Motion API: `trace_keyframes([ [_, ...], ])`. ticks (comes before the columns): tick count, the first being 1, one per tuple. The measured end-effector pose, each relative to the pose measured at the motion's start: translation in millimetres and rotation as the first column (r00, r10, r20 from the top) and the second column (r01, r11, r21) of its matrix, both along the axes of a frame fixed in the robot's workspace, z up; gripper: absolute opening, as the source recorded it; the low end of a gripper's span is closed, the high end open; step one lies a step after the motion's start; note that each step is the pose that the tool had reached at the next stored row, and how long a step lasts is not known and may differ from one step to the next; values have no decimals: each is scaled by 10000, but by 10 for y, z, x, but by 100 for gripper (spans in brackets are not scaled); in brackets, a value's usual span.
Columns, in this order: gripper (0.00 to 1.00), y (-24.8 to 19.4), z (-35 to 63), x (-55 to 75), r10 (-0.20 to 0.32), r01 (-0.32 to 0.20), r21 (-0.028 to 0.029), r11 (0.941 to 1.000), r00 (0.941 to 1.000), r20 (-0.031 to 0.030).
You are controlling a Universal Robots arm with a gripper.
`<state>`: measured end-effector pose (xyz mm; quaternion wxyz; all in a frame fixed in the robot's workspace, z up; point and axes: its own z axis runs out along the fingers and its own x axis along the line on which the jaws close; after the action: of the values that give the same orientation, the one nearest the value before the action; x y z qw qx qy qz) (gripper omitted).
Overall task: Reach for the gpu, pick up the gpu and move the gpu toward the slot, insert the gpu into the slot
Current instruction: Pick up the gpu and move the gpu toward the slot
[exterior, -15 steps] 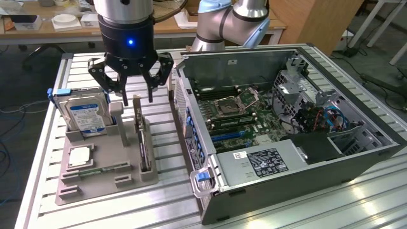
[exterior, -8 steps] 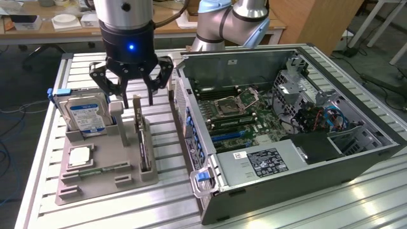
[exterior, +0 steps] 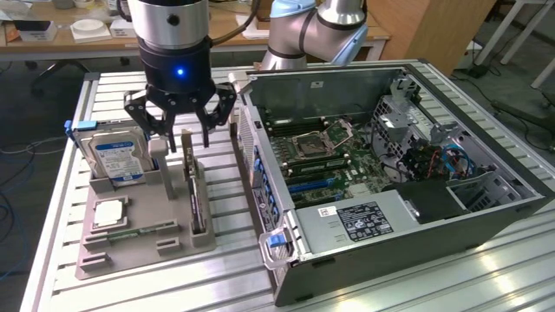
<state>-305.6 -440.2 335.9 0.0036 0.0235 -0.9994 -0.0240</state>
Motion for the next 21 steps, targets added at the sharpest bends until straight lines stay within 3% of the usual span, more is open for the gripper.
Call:
trace_keyframes([
  [21, 53, 0, -222, 0, 0, 0, 0, 10000, 10000, 0],
])
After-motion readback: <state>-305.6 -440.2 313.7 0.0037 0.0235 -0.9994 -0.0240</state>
